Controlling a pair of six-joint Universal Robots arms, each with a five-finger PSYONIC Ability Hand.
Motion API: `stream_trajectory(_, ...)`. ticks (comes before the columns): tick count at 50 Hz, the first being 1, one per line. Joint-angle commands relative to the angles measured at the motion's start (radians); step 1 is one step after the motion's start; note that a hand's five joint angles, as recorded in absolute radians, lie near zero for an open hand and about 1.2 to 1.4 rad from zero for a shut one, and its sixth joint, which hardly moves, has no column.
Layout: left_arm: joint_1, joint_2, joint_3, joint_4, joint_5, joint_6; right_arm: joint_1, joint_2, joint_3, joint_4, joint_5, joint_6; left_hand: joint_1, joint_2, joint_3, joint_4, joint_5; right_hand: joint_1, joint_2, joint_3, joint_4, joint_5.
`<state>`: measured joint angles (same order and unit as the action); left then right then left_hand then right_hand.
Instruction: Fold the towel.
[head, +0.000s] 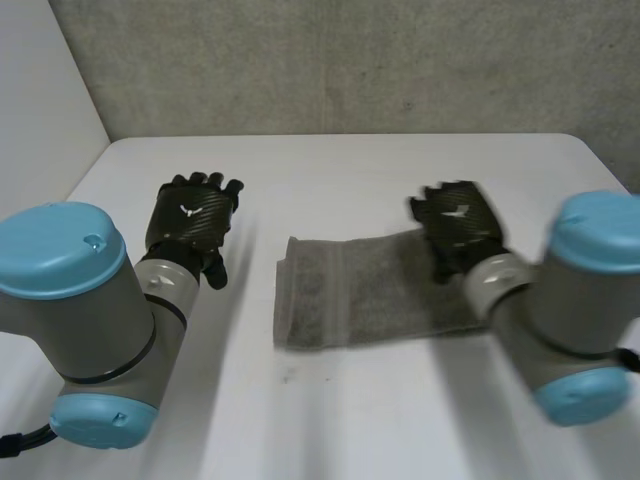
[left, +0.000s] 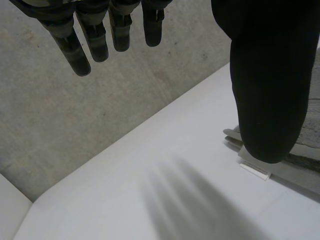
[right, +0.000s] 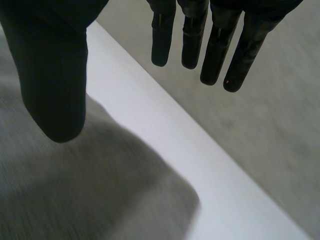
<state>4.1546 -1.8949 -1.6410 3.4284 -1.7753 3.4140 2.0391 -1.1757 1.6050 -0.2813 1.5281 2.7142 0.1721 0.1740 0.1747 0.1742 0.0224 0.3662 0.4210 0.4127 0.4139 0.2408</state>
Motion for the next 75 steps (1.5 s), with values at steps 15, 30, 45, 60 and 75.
stream_trajectory(15,-0.002,0.039,-0.002,-0.005,0.109,-0.245,-0.382,0.030,0.280,-0.090,-0.376,0.052,0.018,0.016,0.015,0.016,-0.007,0.642,0.588,0.596,0.595,0.593)
stream_trajectory(30,0.001,0.072,-0.017,-0.006,0.106,-0.245,-0.295,-0.015,0.205,-0.157,-0.267,-0.157,0.018,0.016,0.015,0.016,-0.007,1.030,0.975,0.984,0.982,0.981)
stream_trajectory(45,0.044,0.114,-0.026,-0.008,0.108,-0.245,0.280,0.215,0.013,-0.145,-0.261,-0.379,0.015,0.013,0.012,0.013,-0.010,1.030,0.975,0.984,0.982,0.981)
stream_trajectory(60,0.035,0.065,0.086,-0.009,0.106,-0.240,0.113,-0.005,0.081,-0.141,-0.184,-0.108,0.033,0.031,0.030,0.031,0.008,-0.192,-0.246,-0.238,-0.239,-0.241)
stream_trajectory(75,-0.177,-0.257,0.504,-0.313,0.021,-0.378,-0.161,-0.089,-0.029,0.341,-0.319,0.489,0.041,0.039,0.039,0.039,0.017,-0.192,-0.246,-0.238,-0.239,-0.241)
